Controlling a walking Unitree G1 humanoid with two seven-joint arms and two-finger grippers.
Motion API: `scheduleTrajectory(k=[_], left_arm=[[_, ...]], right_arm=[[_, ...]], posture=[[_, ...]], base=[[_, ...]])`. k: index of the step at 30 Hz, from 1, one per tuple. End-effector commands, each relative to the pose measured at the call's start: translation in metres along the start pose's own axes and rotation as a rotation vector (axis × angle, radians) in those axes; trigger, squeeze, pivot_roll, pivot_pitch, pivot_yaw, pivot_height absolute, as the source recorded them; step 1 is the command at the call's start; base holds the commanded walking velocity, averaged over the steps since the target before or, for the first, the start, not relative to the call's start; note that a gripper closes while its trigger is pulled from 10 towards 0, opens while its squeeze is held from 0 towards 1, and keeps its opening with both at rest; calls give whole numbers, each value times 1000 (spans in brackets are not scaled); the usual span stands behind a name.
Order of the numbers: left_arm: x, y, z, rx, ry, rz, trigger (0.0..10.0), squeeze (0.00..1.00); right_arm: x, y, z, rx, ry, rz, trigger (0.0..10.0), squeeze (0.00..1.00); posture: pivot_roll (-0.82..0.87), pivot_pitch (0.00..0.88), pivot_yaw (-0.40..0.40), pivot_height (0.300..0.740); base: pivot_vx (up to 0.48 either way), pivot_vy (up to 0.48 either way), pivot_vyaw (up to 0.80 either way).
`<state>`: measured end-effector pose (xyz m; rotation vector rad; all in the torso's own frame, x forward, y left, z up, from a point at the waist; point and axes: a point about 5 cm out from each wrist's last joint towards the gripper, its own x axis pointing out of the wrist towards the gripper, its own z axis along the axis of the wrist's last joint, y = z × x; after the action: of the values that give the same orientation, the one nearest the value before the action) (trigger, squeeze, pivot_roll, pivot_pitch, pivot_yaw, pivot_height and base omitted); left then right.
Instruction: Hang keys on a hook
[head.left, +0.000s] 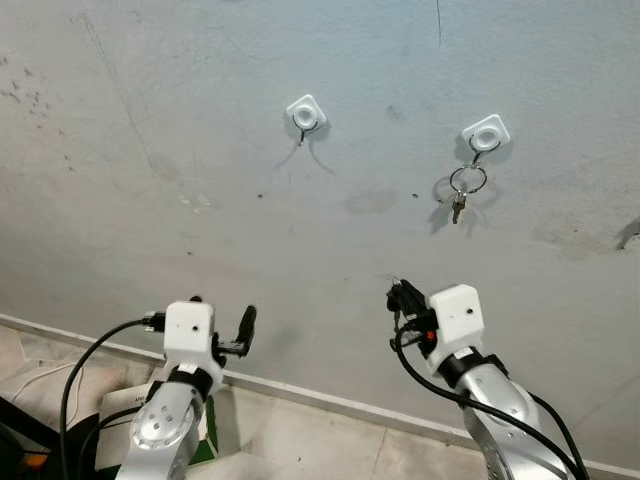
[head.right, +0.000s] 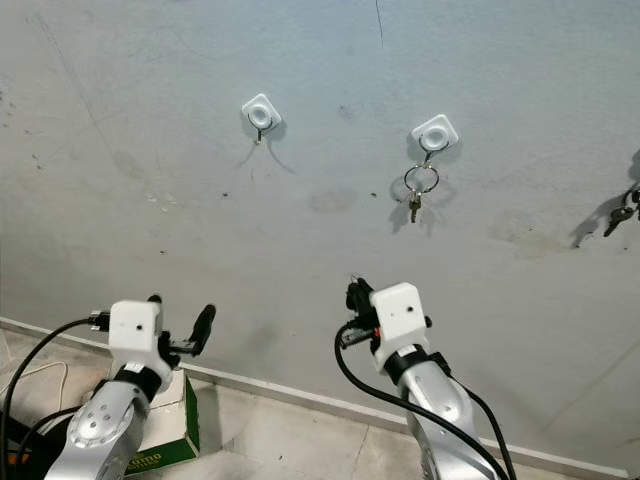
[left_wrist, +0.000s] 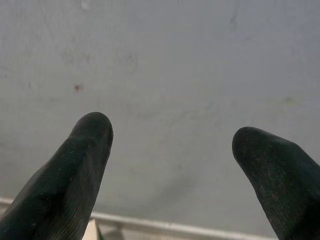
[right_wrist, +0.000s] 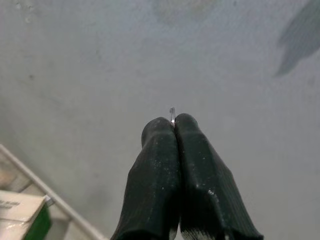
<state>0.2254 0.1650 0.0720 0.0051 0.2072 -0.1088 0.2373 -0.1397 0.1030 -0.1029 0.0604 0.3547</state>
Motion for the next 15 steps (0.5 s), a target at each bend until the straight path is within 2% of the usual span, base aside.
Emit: scheduleTrajectory(k=[1,2,4,11,15], left_arm=[[-1,3,5,-5,-13,5,10000,0],[-1,3,6,-6,-13,5,10000,0],[-1,1,7,-9,-14,-3,10000,0],[1,-1,9,-8,-14,-19,10000,0],[1,-1,9,-9,-10,-23,10000,0]], right_arm=[[-2,1,3,10,-2,10,10000,0],[-2,1,2,13,3,9,10000,0],[-2,0,2,18,9,5,10000,0],[-1,3,4,22,15,9,10000,0],[-1,5,4,28,18,9,10000,0]], posture=[[24,0,42,740],[24,0,42,740],[24,0,44,740],[22,0,50,740],[22,0,52,740]], base=[[0,281,0],[0,319,0],[0,-341,0],[0,0,0],[0,289,0]])
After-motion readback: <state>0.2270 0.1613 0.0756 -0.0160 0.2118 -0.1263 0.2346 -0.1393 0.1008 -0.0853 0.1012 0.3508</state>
